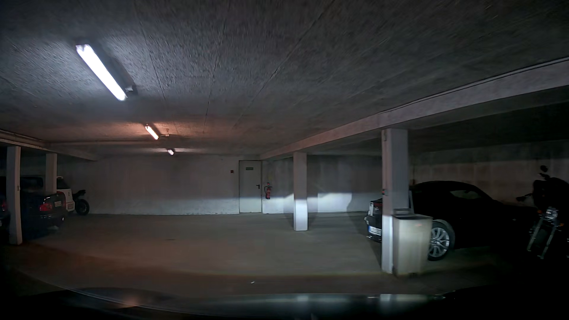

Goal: Follow the waypoints while adhering to traffic rules and regulations

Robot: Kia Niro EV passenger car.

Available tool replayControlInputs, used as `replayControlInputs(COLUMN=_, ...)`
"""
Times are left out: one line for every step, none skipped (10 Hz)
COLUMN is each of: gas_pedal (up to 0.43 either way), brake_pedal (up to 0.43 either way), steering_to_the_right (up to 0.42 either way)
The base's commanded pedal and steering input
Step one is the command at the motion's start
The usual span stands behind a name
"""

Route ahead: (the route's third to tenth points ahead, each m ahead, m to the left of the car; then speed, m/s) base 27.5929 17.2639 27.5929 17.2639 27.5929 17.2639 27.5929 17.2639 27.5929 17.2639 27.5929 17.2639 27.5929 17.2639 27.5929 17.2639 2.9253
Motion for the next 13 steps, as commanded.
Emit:
replayControlInputs(gas_pedal=0.008, brake_pedal=0.006, steering_to_the_right=-0.185)
replayControlInputs(gas_pedal=0.008, brake_pedal=0.006, steering_to_the_right=-0.176)
replayControlInputs(gas_pedal=0.008, brake_pedal=0.006, steering_to_the_right=-0.173)
replayControlInputs(gas_pedal=0.008, brake_pedal=0.006, steering_to_the_right=-0.173)
replayControlInputs(gas_pedal=0.008, brake_pedal=0.006, steering_to_the_right=-0.166)
replayControlInputs(gas_pedal=0.008, brake_pedal=0.006, steering_to_the_right=-0.154)
replayControlInputs(gas_pedal=0.008, brake_pedal=0.000, steering_to_the_right=-0.148)
replayControlInputs(gas_pedal=0.008, brake_pedal=0.000, steering_to_the_right=-0.145)
replayControlInputs(gas_pedal=0.008, brake_pedal=0.006, steering_to_the_right=-0.140)
replayControlInputs(gas_pedal=0.008, brake_pedal=0.000, steering_to_the_right=-0.137)
replayControlInputs(gas_pedal=0.008, brake_pedal=0.000, steering_to_the_right=-0.131)
replayControlInputs(gas_pedal=0.008, brake_pedal=0.000, steering_to_the_right=-0.129)
replayControlInputs(gas_pedal=0.000, brake_pedal=0.000, steering_to_the_right=-0.129)
